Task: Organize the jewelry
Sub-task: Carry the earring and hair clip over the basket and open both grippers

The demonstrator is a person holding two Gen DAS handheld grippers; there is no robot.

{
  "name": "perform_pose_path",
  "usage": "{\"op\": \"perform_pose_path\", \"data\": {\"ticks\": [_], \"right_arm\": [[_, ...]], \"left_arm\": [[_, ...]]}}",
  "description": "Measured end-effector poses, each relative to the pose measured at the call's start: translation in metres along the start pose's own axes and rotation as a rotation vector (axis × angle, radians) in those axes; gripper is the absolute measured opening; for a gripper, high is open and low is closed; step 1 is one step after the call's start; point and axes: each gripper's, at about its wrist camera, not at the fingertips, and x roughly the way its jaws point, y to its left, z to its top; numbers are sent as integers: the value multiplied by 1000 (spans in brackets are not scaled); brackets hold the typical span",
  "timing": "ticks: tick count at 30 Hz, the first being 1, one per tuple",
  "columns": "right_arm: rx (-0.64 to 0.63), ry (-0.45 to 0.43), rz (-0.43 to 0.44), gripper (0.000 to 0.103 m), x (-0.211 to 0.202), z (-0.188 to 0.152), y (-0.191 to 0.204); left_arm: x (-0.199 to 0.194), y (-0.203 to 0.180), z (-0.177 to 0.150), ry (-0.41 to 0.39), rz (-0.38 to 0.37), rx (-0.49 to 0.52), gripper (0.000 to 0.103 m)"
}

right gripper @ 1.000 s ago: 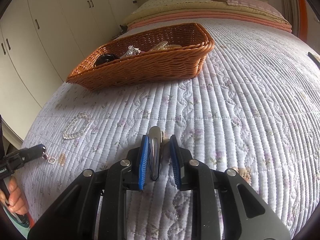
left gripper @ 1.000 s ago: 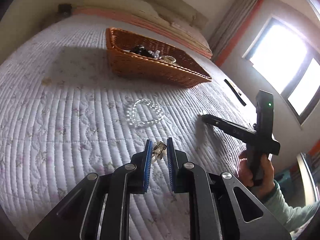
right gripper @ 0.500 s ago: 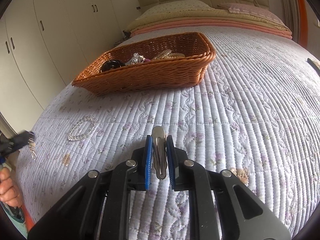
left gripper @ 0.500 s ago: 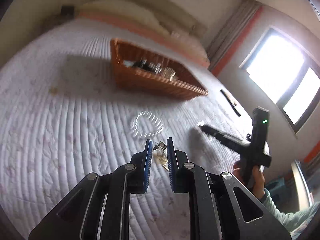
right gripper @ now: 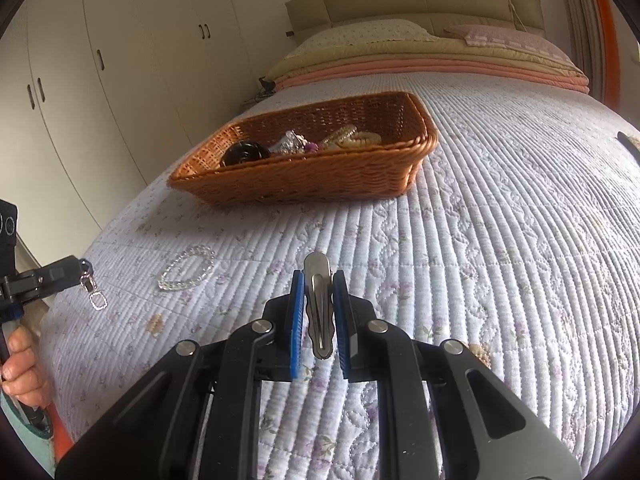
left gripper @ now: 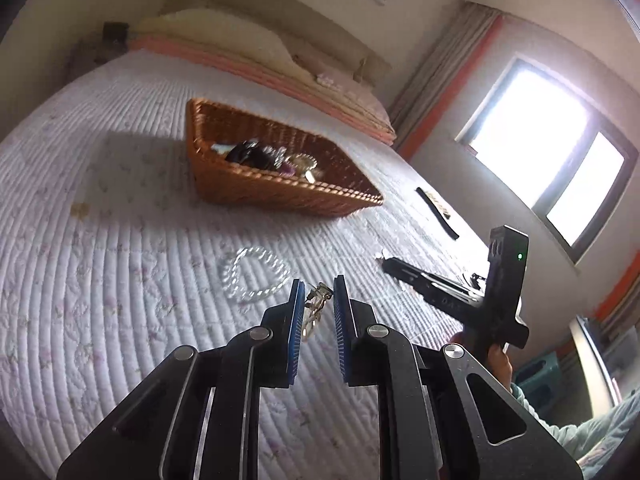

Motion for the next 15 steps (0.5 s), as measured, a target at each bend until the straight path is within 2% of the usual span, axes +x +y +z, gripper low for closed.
{"op": "perform_pose_path", "data": {"ticks": [6, 11, 15], "right_arm": [[-43, -53, 8, 12, -22, 24, 11], [-106, -119, 0, 12, -31, 77, 23], [-127, -128, -33, 12, -9, 119, 20]], "left_arm": [[7, -25, 33, -53, 1, 92, 13], [25, -40, 81, -102, 88, 180, 13], [57, -36, 116, -108, 170, 201, 13]]}}
